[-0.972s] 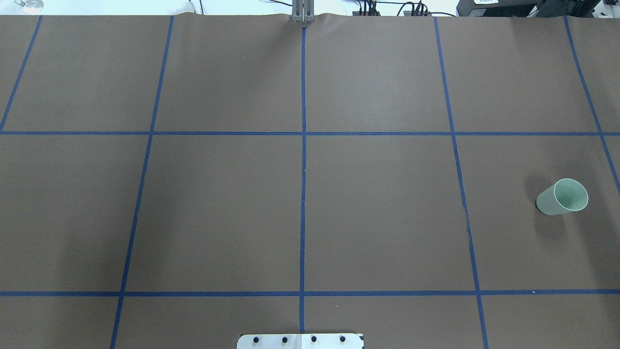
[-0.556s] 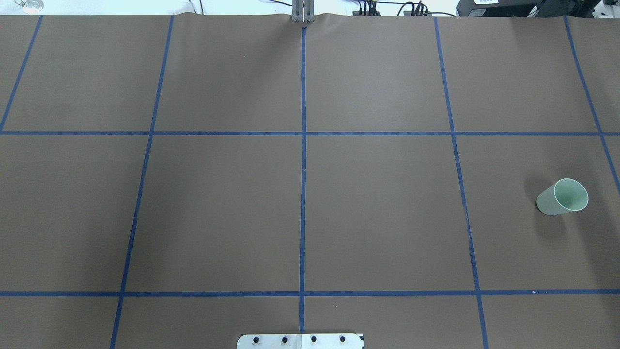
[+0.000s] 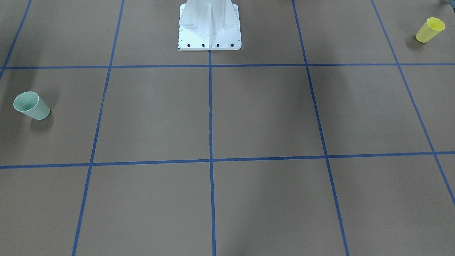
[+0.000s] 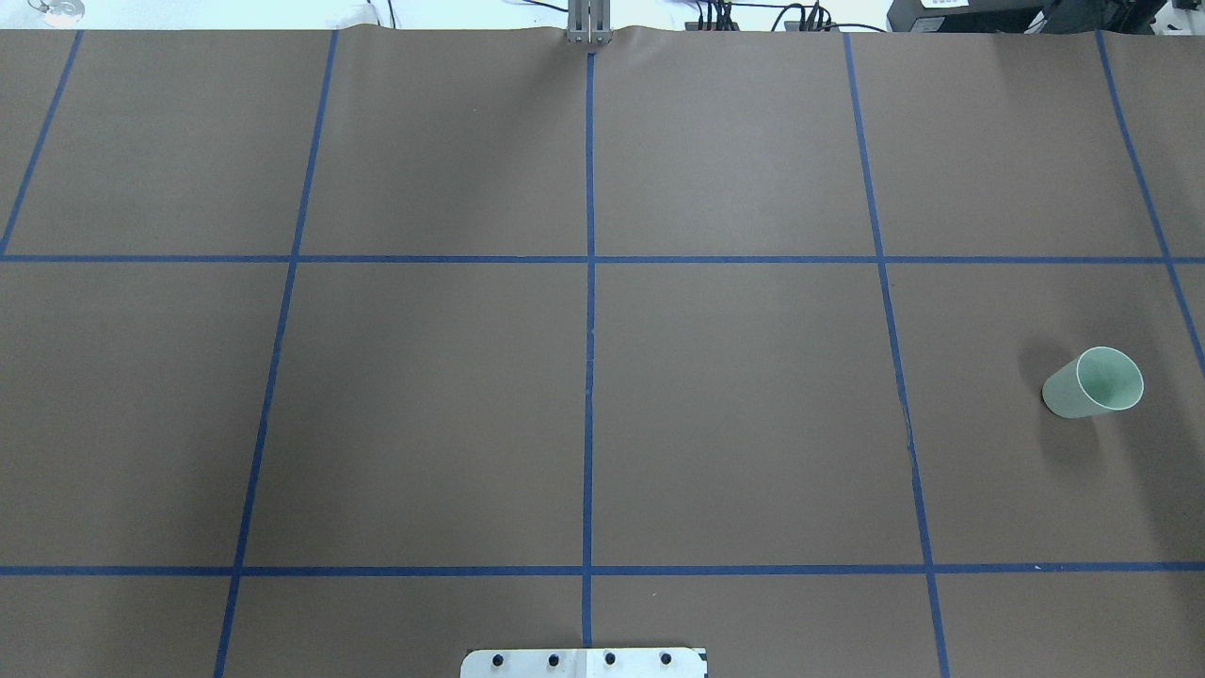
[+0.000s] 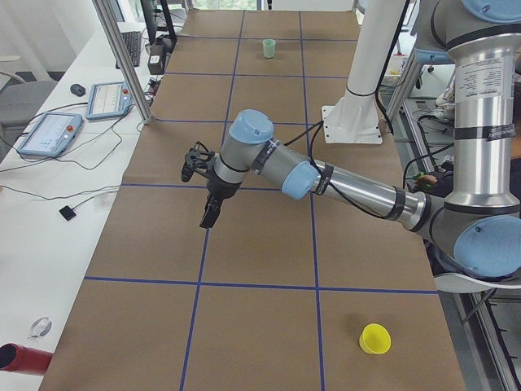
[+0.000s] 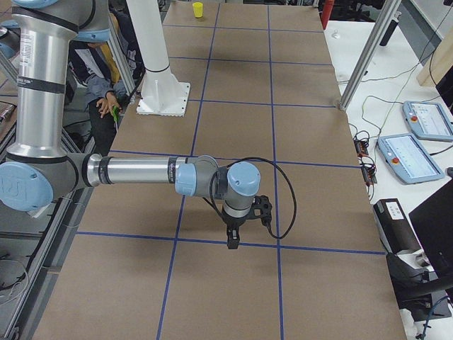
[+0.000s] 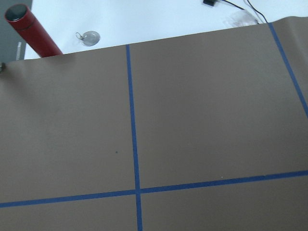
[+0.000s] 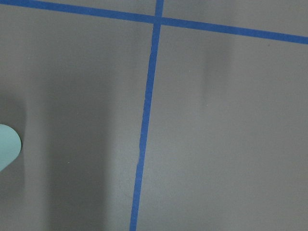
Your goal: Transfer and stack yellow cup on green cup
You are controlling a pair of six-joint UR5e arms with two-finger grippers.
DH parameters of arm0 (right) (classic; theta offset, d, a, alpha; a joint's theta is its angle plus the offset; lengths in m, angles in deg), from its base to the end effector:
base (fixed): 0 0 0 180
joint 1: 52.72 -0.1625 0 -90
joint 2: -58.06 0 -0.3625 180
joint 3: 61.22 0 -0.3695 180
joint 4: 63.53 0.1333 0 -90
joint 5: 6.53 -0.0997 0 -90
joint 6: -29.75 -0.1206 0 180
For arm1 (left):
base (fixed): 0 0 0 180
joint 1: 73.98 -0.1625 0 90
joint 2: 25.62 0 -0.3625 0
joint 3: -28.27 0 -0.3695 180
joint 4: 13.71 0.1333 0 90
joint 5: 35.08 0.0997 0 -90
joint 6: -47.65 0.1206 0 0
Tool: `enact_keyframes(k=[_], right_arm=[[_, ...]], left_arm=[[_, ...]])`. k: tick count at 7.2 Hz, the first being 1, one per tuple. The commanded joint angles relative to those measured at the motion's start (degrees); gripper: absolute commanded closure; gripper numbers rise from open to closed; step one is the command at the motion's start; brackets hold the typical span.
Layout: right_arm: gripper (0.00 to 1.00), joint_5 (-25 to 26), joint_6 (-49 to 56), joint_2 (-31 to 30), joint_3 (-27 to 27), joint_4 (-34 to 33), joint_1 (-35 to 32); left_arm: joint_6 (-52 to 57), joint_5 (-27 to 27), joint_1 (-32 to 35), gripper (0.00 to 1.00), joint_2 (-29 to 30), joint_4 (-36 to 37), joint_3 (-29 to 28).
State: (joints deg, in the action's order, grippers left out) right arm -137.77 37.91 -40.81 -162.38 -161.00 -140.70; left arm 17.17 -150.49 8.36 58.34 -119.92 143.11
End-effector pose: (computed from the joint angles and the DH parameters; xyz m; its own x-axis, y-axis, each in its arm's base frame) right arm 0.0395 -0.4061 0.6052 0.7410 -0.1086 0.6627 0.1417 0.9899 0.0038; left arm -0.0201 -0.4626 0.4359 0.7986 -0.0977 -0.5939 0.3433 0.8844 0.3162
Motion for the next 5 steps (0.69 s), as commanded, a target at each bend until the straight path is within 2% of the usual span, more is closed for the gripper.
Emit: enact_keyframes(k=[1,3,5], right_arm=[[0.00,0.0,0.1,-0.2,0.0,0.0,0.0],[0.00,0.0,0.1,-0.4,0.1,-0.1,0.0],[0.00,-0.2,0.0,-0.9,0.3,-0.3,0.0]], left_arm=[[-13.3,15.8,-6.4,0.00,-1.9,2.9,0.8],[-26.8,30.1,-11.8,0.00,-2.0,16.7,1.4],[-41.7,36.2,-14.3,0.00,-2.0,31.9,1.5]])
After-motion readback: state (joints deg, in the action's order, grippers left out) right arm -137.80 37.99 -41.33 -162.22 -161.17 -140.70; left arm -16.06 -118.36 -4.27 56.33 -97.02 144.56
